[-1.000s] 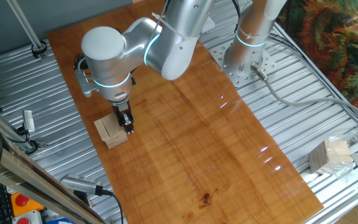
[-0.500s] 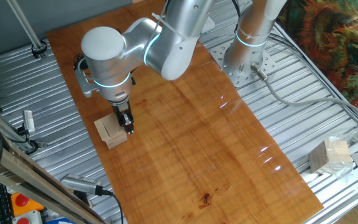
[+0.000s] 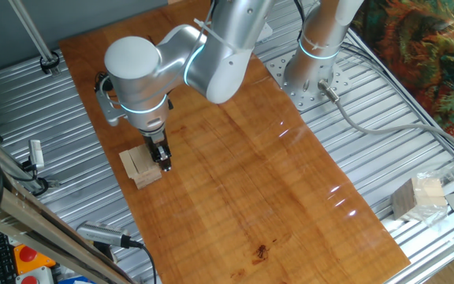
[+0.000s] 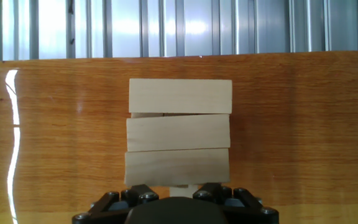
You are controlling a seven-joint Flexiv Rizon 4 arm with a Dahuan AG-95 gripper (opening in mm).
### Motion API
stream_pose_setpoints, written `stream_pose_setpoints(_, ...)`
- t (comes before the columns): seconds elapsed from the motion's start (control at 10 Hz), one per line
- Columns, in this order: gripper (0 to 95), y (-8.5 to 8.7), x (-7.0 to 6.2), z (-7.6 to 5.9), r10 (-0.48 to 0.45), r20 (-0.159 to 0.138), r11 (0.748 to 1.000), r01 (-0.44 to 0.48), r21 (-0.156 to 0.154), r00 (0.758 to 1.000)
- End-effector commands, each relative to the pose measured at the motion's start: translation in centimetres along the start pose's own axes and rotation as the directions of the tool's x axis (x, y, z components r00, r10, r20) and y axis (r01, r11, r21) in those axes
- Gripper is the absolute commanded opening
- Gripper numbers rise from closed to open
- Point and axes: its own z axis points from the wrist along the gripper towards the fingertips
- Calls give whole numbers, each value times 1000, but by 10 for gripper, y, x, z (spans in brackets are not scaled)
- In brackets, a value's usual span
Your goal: Play Jenga
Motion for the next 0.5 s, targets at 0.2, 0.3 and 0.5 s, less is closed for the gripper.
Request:
stream_pose_setpoints(0.2,570,-1,1,0,-6,-2,1000,6,5,1000)
stream_pose_setpoints(0.3,570,-1,2,0,-11,-2,1000,11,6,1000)
stream_pose_setpoints(0.5,570,-4,7,4,-19,-1,1000,19,7,1000)
